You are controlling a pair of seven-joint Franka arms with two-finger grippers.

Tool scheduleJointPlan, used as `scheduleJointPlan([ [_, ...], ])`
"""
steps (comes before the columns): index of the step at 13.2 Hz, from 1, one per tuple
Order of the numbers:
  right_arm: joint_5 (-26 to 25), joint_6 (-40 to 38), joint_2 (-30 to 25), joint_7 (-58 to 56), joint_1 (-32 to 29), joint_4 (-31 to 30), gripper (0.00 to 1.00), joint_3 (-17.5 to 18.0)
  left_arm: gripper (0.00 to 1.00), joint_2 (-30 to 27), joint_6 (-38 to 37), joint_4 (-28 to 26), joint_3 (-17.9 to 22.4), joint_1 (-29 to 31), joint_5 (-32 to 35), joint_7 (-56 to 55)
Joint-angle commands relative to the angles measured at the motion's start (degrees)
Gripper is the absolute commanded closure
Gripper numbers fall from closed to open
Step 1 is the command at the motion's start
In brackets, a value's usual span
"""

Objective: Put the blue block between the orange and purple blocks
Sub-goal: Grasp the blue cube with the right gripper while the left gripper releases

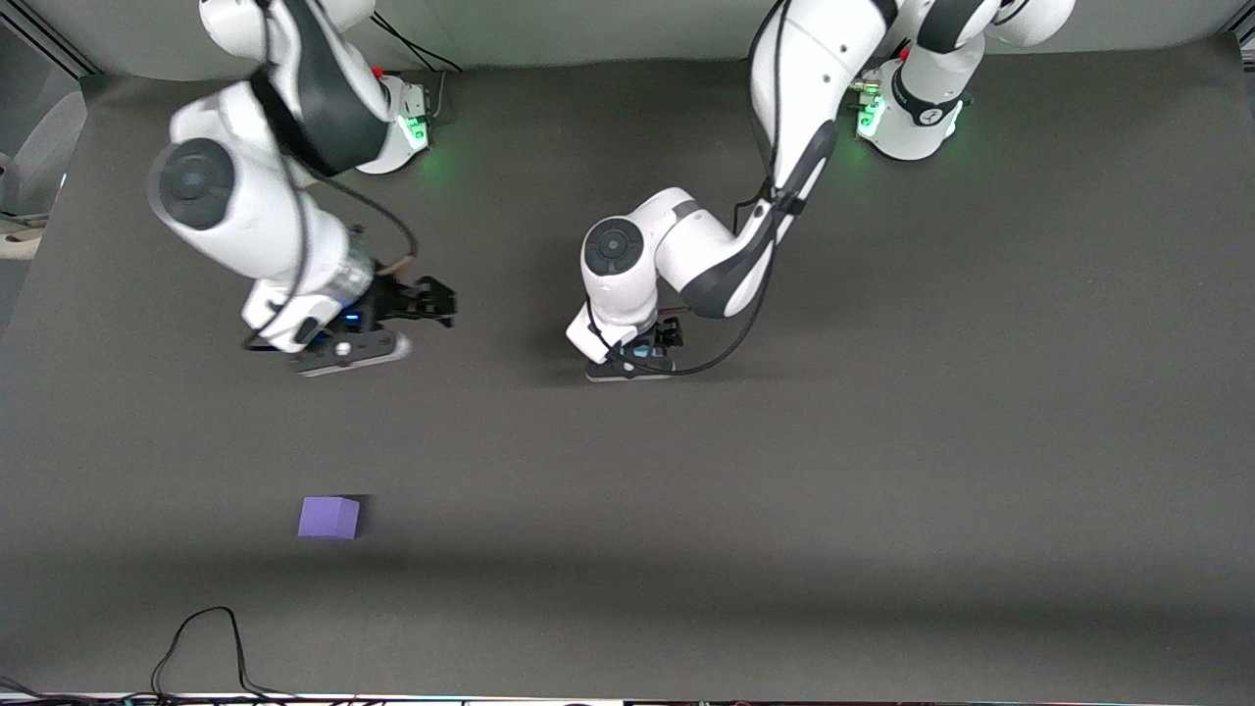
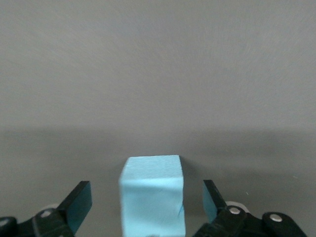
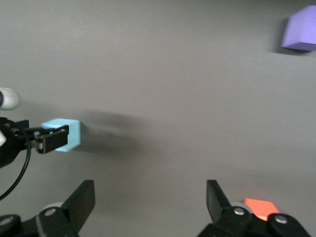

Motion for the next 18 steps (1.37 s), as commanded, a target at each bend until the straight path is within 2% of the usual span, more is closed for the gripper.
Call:
scheduleJointPlan([
  [1,0.51,2.34,5.95,5.13,4.56,5.38,0.00,-0.63,0.00,-9.34,-10.44,-1.40,-0.17,5.54,-6.04,11.40],
  [4,0.24,4.28,12.37,9.70,9.92,10.29,0.00,-0.63,0.00,-14.36,-20.02,-1.40,-0.17,16.33,-8.60,23.26],
  [7,-0.72,7.44,20.36,18.58,16.24,16.09,0.00,-0.71,0.00,-19.45,-29.17,-1.31,0.01,29.78,-9.14,36.89],
  [9,-1.60,10.60,25.12,19.47,19.15,17.08,0.00,-0.98,0.00,-23.32,-33.13,-1.31,0.54,36.73,-7.04,43.84],
  [10,-2.21,13.92,27.05,21.65,19.95,16.64,0.00,-0.98,0.00,-25.16,-34.11,-1.40,0.54,39.11,-3.46,45.70],
  [13,-2.92,19.05,32.07,24.22,22.94,16.03,0.00,-1.24,0.00,-29.21,-35.17,-2.01,0.62,42.38,1.93,46.86],
  [15,-5.89,21.50,32.25,24.92,23.38,12.27,0.00,-1.24,0.00,-32.02,-34.74,-3.67,0.71,43.00,2.81,46.86],
  [17,-5.91,23.88,32.25,25.71,23.30,10.05,0.01,-1.24,0.00,-33.62,-33.50,-5.26,0.80,43.00,4.14,46.95],
  [18,-5.91,23.80,32.17,25.71,23.21,9.96,0.08,-1.24,0.00,-33.88,-33.59,-5.26,0.71,43.00,4.14,46.95],
])
